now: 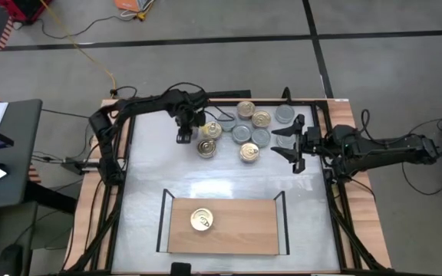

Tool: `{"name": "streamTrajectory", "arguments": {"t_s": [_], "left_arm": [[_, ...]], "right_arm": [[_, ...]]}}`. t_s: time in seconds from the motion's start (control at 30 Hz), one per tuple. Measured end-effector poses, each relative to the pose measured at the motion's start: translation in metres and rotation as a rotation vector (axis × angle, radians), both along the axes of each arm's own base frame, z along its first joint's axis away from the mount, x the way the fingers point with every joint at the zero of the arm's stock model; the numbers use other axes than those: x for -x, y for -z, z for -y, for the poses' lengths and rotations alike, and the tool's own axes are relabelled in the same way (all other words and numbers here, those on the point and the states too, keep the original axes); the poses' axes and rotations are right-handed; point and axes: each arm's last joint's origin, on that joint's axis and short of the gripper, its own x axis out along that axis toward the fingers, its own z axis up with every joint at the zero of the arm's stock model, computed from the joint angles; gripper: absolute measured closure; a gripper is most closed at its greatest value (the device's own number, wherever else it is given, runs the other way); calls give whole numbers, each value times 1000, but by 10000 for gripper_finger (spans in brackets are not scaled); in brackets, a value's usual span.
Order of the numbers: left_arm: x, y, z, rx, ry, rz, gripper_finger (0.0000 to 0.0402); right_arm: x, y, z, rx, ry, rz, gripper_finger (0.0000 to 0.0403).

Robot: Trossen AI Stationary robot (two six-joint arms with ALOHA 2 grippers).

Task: Stack canned seafood by type on shelf
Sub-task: Put the green tuna can on the shelf

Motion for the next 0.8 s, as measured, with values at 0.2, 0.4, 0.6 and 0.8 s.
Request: {"name": "streamTrajectory", "arguments": {"t_s": [0.2, 0.4, 0.6, 0.8], "left_arm": [[3, -59, 7, 117, -43, 166, 275], [-13, -97, 43, 487, -21, 475, 275], [-37, -84, 104, 531, 133, 407, 275], [-60, -79, 150, 558, 197, 496, 275]], "right_arm": [[0, 1, 0, 0, 0, -7, 121], [4, 4, 0, 20, 3, -52, 121], [28, 1, -3, 3, -24, -53, 121], [50, 0, -10, 2, -97, 64, 121]]}}
